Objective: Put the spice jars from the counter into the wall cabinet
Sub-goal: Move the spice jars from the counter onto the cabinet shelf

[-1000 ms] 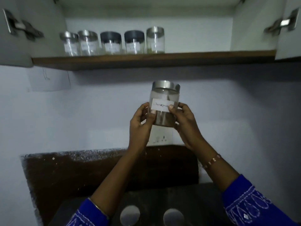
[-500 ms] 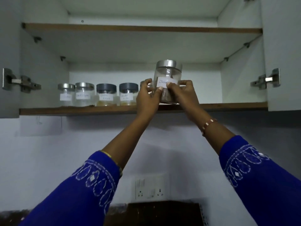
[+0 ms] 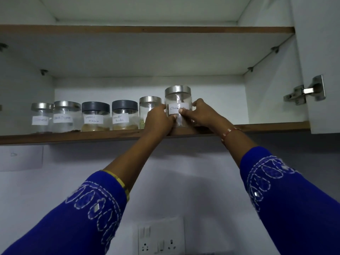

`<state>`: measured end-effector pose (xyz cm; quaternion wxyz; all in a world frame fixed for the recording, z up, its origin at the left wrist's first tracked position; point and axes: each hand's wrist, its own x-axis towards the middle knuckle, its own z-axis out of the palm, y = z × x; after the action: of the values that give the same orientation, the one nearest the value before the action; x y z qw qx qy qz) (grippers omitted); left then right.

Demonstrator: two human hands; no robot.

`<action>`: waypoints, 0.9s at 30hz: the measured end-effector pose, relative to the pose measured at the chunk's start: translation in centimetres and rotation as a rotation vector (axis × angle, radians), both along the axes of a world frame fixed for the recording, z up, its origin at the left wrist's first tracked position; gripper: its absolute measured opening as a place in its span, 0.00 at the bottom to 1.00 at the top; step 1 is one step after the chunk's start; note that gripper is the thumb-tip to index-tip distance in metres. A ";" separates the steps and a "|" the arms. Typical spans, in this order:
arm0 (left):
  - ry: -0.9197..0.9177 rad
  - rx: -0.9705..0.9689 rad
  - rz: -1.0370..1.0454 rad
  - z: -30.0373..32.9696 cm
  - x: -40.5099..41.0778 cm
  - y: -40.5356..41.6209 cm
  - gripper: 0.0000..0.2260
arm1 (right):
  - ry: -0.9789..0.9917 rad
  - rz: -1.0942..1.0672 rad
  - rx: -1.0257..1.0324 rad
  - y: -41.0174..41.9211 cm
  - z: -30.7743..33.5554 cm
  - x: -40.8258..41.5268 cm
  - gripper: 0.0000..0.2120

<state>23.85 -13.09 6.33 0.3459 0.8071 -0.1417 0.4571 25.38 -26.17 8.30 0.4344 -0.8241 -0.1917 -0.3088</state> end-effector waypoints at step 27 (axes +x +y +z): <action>-0.343 0.175 0.128 -6.6 -1.2 -0.4 0.16 | -0.575 -0.524 -0.323 1.5 -7.1 -0.4 0.24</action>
<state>22.68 -13.48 -0.26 0.2154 0.7516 -0.1862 0.5950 24.99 -24.65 1.16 0.1352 -0.7827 -0.1352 -0.5923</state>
